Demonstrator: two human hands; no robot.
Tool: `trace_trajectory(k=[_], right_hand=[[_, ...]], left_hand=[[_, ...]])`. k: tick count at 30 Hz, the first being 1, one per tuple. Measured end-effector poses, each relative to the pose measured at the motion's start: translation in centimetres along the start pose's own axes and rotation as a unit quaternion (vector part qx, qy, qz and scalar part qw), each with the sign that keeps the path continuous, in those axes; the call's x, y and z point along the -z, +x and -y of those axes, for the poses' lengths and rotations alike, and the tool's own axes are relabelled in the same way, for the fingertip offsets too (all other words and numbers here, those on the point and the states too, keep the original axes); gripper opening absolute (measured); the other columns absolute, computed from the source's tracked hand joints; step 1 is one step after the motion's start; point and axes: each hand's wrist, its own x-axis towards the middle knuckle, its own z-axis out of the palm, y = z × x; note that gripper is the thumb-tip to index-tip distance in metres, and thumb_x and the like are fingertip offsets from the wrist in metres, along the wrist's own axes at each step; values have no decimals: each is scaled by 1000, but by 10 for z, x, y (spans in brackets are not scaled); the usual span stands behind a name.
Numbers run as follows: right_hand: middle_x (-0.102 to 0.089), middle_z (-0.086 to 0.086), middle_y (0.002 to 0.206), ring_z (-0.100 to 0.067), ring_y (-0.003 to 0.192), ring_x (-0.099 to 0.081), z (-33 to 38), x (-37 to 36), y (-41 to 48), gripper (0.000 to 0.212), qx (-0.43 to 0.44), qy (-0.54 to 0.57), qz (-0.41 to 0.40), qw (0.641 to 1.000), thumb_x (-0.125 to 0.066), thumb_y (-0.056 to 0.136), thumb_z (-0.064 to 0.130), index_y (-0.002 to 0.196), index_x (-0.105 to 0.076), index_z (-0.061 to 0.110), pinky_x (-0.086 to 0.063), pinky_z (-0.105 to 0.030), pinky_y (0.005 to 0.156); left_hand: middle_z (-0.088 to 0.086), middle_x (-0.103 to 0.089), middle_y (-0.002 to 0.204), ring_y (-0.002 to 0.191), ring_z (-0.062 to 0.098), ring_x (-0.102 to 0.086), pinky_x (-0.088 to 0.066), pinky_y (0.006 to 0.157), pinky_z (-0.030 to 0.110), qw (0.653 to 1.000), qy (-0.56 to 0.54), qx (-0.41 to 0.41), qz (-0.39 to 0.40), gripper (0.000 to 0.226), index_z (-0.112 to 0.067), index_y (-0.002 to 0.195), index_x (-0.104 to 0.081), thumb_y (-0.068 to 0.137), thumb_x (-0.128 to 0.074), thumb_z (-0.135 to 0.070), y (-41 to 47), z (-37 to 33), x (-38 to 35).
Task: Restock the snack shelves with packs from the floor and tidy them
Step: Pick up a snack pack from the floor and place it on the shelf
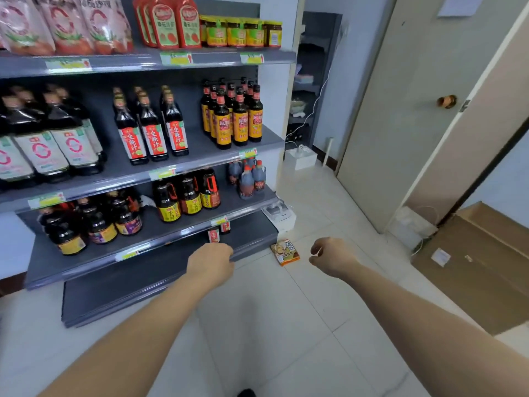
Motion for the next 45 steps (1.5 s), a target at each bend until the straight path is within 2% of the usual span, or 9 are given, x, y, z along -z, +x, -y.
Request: trace_trajectory(k=[7,13,20,23,27,35,38,43,45], right_hand=[[-64,0,114,-20,102,-59,-27,15,125,23,-44,12,24,999,-58,89,29,109,-64,21,-42,-25,72],[-63,0,115,-20,105,-59,-55,19,223,25,-75,32,46,996,-56,91,26,114,-63,20,-39,-23,68],[-65,1,116,-21,107,-59,-102,2,347,24,-106,49,92,989,-57,88,25,110,-65,21,-47,-27,82],[-64,4,115,-20,106,-59,-122,-10,394,21,-131,54,118,983,-56,87,27,107,-65,24,-47,-27,78],[-62,4,116,-19,106,-59,-146,-34,453,22,-162,59,153,973,-54,89,26,109,-64,25,-43,-25,75],[-62,5,115,-19,103,-59,-181,-97,567,20,-234,109,200,945,-55,87,26,105,-63,27,-50,-29,82],[-61,5,115,-18,102,-59,-195,-124,610,21,-256,139,200,936,-55,87,26,106,-63,26,-51,-30,83],[-60,4,117,-19,107,-57,-226,-199,667,23,-268,181,214,922,-57,89,27,110,-63,21,-50,-31,86],[-61,2,117,-20,107,-58,-240,-238,684,24,-284,205,219,910,-58,88,28,111,-64,20,-50,-31,87]], left_hand=[[3,-61,93,91,25,-59,-45,65,32,998,0,-37,51,15,-19,81,-58,92,-49,-24,149,-29,-15],[3,-65,105,99,25,-60,-42,68,30,995,19,-56,75,20,-17,102,-64,93,-51,-28,265,-53,-33],[3,-66,107,99,25,-61,-45,73,30,990,2,-36,134,21,-18,103,-65,93,-49,-28,390,-86,-80],[4,-67,104,97,25,-62,-45,71,30,987,-4,-24,157,18,-17,97,-65,92,-49,-24,438,-103,-105],[10,-65,108,102,28,-61,-49,79,35,980,3,-32,194,20,-7,100,-60,94,-45,-19,500,-123,-137],[7,-62,106,97,27,-61,-49,77,35,962,20,-87,260,20,-6,95,-59,95,-45,-20,629,-134,-219],[9,-63,104,96,28,-61,-50,77,36,956,38,-100,274,19,-6,92,-58,94,-45,-21,672,-136,-261],[12,-63,104,93,29,-62,-51,76,39,946,60,-135,287,22,-7,98,-62,93,-47,-22,735,-146,-350],[10,-65,103,91,27,-62,-53,76,40,942,61,-156,290,21,-14,99,-64,94,-48,-26,757,-149,-394]])
